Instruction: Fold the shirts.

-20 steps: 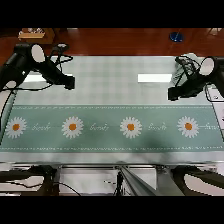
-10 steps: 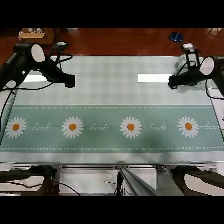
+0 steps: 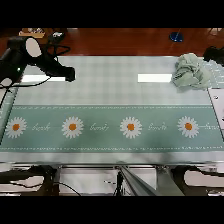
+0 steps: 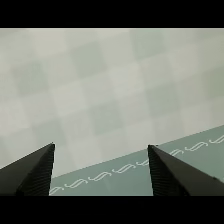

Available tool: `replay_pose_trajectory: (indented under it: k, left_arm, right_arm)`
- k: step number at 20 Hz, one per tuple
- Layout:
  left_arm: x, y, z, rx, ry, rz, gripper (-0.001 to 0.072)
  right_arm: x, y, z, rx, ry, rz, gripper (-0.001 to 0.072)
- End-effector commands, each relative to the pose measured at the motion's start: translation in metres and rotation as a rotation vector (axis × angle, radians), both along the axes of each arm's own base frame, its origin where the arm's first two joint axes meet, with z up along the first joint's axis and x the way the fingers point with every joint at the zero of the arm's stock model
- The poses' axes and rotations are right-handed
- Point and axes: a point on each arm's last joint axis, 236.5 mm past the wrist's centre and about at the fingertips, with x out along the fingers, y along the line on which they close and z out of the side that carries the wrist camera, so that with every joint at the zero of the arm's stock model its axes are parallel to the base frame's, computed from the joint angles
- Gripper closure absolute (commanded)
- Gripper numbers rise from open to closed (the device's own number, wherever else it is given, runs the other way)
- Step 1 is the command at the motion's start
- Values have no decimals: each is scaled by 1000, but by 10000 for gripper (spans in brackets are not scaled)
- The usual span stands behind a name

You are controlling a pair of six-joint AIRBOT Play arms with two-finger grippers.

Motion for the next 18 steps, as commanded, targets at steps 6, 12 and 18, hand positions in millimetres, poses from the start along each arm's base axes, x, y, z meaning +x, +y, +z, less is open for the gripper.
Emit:
replay_pose_trajectory:
  k: [6, 12, 18]
  left_arm:
    - [0, -6, 4, -32, -3, 10, -6]
    - [2, -6, 5, -34, -13, 11, -5]
    - [2, -6, 20, -40, -46, 11, -3]
  right_arm:
    - [47, -13, -102, 186, 29, -41, 119]
    - [50, 6, -169, 264, 114, -24, 130]
    - [61, 19, -136, 313, 32, 7, 692]
